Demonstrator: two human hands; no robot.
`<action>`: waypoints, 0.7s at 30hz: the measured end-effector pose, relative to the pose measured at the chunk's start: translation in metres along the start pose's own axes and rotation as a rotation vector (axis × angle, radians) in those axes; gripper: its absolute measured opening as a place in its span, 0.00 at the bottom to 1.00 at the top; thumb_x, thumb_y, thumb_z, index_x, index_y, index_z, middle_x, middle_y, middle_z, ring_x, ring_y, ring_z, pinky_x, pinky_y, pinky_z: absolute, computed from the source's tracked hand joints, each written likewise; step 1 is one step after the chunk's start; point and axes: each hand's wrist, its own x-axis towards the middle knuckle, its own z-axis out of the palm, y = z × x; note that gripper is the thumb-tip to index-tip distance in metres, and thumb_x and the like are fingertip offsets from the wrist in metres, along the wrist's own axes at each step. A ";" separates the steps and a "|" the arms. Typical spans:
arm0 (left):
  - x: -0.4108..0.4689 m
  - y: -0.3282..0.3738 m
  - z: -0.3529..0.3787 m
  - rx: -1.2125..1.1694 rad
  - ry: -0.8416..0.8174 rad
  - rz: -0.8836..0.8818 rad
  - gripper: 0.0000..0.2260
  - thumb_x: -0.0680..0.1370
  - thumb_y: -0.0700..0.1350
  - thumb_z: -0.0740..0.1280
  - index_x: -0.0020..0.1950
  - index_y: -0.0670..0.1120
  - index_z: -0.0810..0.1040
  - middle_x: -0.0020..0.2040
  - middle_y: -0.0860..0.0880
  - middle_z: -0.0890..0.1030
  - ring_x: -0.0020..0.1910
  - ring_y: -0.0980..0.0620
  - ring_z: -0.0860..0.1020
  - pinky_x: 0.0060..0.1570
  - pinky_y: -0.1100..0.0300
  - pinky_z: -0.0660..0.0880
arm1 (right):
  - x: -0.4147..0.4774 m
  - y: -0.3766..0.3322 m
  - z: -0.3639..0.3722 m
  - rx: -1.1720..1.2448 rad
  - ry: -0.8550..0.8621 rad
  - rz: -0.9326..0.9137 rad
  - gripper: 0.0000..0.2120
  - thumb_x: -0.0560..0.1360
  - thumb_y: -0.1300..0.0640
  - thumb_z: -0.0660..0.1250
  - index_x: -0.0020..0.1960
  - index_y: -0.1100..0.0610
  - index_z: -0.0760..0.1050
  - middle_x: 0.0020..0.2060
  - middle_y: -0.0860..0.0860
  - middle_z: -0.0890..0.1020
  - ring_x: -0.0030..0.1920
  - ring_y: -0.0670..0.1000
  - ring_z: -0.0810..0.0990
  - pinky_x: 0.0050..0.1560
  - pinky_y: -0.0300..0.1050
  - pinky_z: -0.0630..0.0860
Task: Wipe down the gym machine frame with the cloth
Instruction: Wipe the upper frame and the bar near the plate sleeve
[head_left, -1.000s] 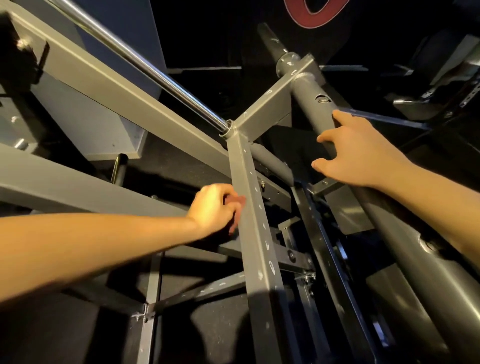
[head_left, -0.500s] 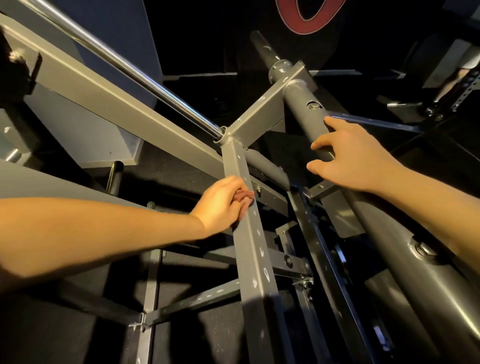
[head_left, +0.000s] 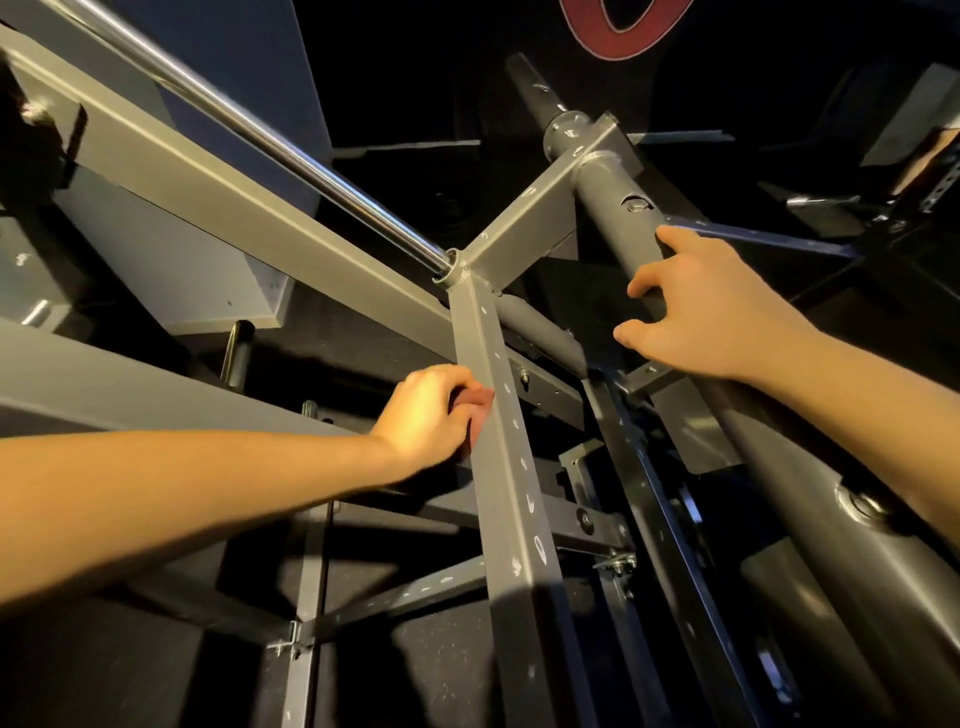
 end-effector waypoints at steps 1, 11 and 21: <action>0.003 -0.001 0.001 0.026 0.035 -0.014 0.06 0.80 0.45 0.70 0.44 0.52 0.82 0.46 0.58 0.82 0.50 0.58 0.81 0.57 0.50 0.80 | -0.001 -0.001 0.000 -0.001 -0.002 0.000 0.23 0.75 0.44 0.71 0.66 0.55 0.79 0.74 0.60 0.65 0.75 0.62 0.64 0.69 0.57 0.69; -0.061 0.006 0.001 0.064 -0.214 0.218 0.08 0.81 0.46 0.68 0.42 0.50 0.79 0.43 0.56 0.78 0.45 0.57 0.79 0.48 0.54 0.79 | 0.005 0.007 0.007 -0.001 0.047 -0.046 0.22 0.74 0.43 0.71 0.62 0.55 0.81 0.62 0.55 0.71 0.66 0.59 0.70 0.60 0.56 0.75; -0.141 0.038 0.008 -0.003 -0.423 0.424 0.07 0.84 0.48 0.65 0.48 0.48 0.75 0.45 0.55 0.74 0.44 0.55 0.73 0.46 0.58 0.74 | 0.004 0.007 0.005 -0.021 0.037 -0.068 0.23 0.73 0.42 0.70 0.62 0.55 0.80 0.58 0.53 0.70 0.64 0.59 0.71 0.60 0.57 0.76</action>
